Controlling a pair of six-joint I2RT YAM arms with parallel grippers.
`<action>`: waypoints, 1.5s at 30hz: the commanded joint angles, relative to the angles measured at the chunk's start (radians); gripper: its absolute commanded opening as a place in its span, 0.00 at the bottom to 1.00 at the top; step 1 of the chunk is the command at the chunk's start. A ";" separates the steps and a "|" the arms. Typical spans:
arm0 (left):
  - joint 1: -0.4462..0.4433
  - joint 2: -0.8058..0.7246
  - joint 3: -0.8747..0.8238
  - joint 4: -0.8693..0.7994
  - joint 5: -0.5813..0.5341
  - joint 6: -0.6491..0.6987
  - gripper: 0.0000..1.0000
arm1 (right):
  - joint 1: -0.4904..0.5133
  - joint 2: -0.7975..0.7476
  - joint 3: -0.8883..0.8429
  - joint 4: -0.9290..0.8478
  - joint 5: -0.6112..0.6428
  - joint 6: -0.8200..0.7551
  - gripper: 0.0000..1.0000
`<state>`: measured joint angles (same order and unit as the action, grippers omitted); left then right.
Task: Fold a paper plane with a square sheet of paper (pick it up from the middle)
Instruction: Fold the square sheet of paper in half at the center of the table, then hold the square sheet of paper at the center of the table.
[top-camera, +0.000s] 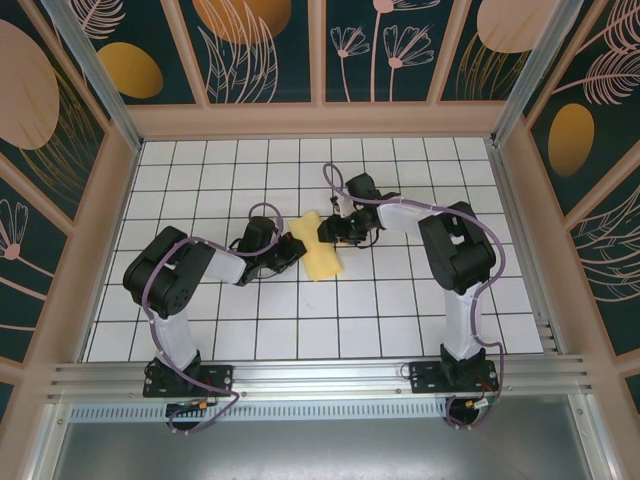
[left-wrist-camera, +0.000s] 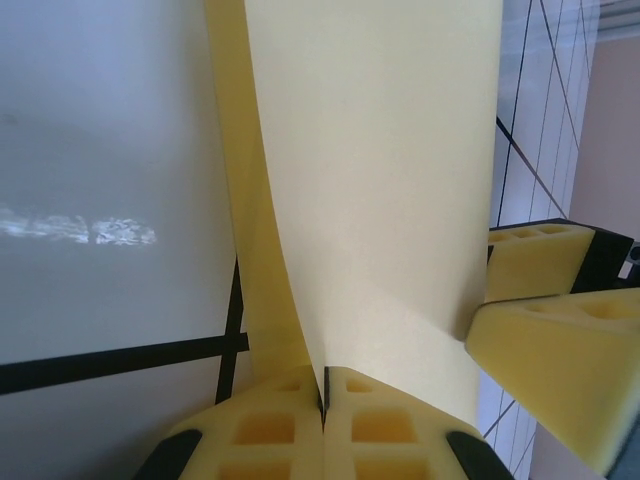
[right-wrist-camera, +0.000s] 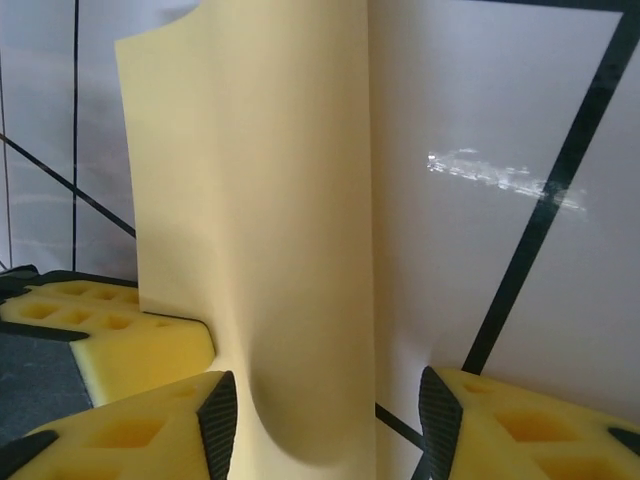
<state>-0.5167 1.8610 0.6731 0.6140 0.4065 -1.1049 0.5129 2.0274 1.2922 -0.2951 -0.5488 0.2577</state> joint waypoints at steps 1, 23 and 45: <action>-0.003 0.009 0.019 -0.028 -0.006 -0.003 0.06 | 0.012 0.036 0.039 -0.061 0.028 -0.032 0.49; 0.017 -0.247 0.025 -0.308 -0.275 0.093 0.43 | 0.010 0.096 0.020 -0.109 0.168 -0.102 0.37; 0.048 -0.253 -0.010 -0.233 -0.427 0.119 0.48 | 0.009 0.134 -0.002 -0.112 0.217 -0.054 0.38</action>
<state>-0.4839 1.6051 0.6781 0.3485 -0.0093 -1.0134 0.5274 2.0560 1.3266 -0.3489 -0.4530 0.1997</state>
